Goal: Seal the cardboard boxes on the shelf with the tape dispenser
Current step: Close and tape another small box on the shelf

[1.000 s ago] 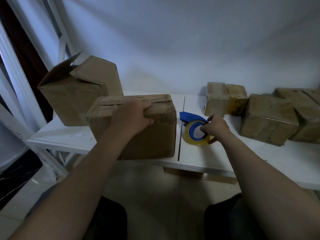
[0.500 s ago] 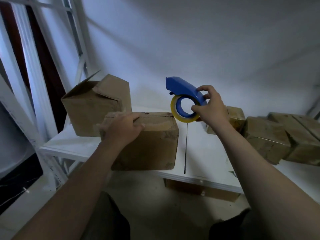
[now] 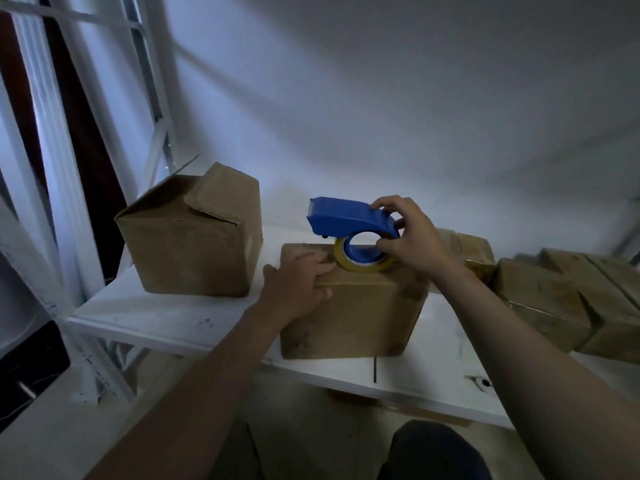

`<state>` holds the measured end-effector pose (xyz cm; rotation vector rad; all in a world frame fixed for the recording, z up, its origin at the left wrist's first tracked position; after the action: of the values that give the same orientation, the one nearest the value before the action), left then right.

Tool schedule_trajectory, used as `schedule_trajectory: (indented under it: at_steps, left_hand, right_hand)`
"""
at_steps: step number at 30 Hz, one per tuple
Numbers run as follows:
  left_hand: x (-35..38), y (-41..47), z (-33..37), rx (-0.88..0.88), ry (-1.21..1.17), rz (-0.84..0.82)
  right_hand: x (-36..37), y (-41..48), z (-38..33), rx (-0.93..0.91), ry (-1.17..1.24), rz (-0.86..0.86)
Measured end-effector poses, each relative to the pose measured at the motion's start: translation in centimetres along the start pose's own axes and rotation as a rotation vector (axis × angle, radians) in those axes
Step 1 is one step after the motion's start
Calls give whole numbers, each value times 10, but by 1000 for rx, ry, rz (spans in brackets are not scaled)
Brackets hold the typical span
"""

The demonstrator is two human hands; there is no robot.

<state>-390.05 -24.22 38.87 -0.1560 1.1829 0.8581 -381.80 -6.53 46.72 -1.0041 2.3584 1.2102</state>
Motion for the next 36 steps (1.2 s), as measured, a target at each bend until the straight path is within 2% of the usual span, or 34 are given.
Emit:
schedule_trajectory:
  at_steps: [5,8,11,13,15,18,20,26,31,36]
  left_hand:
    - [4,29,-24,5,-48,-27]
    - [-10,42,-27,-105,-250,-36]
    - [-34,54,-33,-230,-359,129]
    - [-45,60,-39,-340,-514,216]
    - [-46,62,-38,-495,-675,161]
    - [-39,57,-25,-669,-829,-4]
    - [-34,53,-17,-705,-876,-50]
    - [-26,49,-13,-737,-1010,-40]
    - [-20,42,-15,-854,-1077,-51]
    - [-20,38,-20,-906,-1127,-124]
  right_hand:
    - [-10,8,22,36,7,54]
    - [-4,4,28,26,-20,73]
    - [-1,-4,32,-35,6,119]
    - [-3,-7,34,-57,12,144]
    - [-6,-8,38,-37,4,160]
    - [-5,-11,39,-22,14,158]
    - [-3,-11,37,-26,26,146]
    - [-7,-15,35,-20,58,158]
    - [-9,-18,38,-2,65,172]
    - [-3,-18,39,46,154,92]
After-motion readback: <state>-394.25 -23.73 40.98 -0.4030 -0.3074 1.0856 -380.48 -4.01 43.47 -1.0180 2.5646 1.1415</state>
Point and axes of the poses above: each hand's wrist, its own y-axis towards the middle knuckle, its own x-axis out of the palm, z = x × y, the point moved 7 cm from there along y, towards the middle knuckle, and after that the axes turned 12 degrees about z, right-handed, at the moved point
